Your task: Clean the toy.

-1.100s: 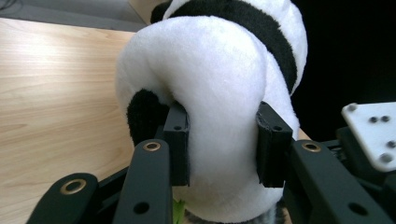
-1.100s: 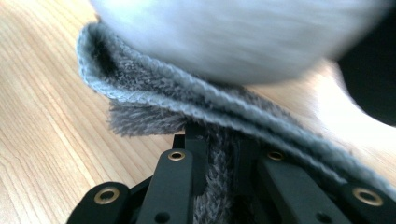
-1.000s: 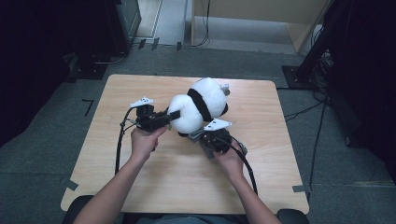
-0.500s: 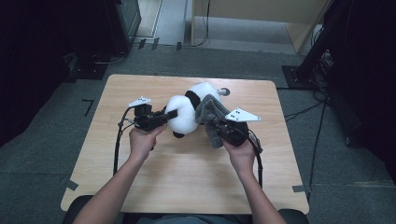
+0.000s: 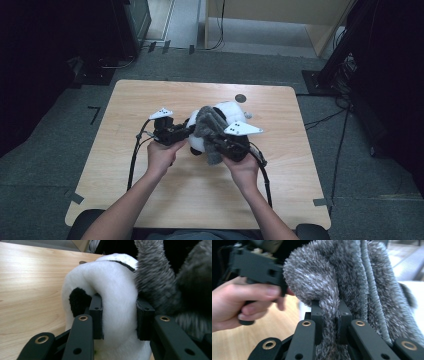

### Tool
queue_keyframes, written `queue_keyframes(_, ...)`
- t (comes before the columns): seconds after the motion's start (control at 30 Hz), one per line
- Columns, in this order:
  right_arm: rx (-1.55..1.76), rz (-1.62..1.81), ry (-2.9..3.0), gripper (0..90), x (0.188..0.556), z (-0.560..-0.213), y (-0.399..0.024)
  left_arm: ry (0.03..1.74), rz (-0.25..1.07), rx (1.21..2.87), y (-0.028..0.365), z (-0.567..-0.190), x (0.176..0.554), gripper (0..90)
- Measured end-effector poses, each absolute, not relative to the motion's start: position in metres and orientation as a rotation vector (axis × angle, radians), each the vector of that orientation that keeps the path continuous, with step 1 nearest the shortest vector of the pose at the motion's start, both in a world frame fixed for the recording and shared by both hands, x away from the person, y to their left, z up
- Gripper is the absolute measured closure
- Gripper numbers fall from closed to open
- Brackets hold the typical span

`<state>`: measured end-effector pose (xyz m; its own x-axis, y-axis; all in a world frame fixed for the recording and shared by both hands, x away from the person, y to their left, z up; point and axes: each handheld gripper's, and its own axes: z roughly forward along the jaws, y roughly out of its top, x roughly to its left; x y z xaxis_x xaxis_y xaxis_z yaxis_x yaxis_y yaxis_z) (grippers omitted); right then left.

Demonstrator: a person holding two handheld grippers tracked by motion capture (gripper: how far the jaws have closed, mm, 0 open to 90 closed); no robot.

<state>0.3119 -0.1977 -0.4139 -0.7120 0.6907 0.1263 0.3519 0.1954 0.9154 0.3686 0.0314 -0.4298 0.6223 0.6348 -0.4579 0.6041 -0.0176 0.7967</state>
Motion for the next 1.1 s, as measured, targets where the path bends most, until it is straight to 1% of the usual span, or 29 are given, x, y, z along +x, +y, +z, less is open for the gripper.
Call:
queue_keyframes(0.1, 0.915, 1.463, 2.171, 81.7, 0.305, -0.416, -0.185, 1.038, 0.016, 1.672, 0.034, -0.431, 0.369, 66.8)
queue_keyframes(0.4, 0.827, 1.41, 2.231, 82.0, 0.297, -0.433, -0.166, 1.064, -0.002, 1.645, 0.039, -0.432, 0.372, 68.3)
queue_keyframes(0.6, 0.763, 1.322, 2.332, 82.3, 0.295, -0.451, -0.151, 1.058, -0.005, 1.622, 0.04, -0.43, 0.371, 68.6)
queue_keyframes(0.77, 0.762, 1.243, 2.397, 82.4, 0.298, -0.467, -0.138, 1.036, -0.032, 1.609, 0.038, -0.427, 0.369, 68.6)
queue_keyframes(0.93, 0.789, 1.174, 2.42, 82.3, 0.307, -0.48, -0.139, 1.028, -0.039, 1.611, 0.039, -0.426, 0.369, 68.6)
queue_keyframes(1.1, 0.891, 1.101, 2.42, 82.2, 0.317, -0.488, -0.153, 1.031, -0.026, 1.596, 0.046, -0.423, 0.371, 69.0)
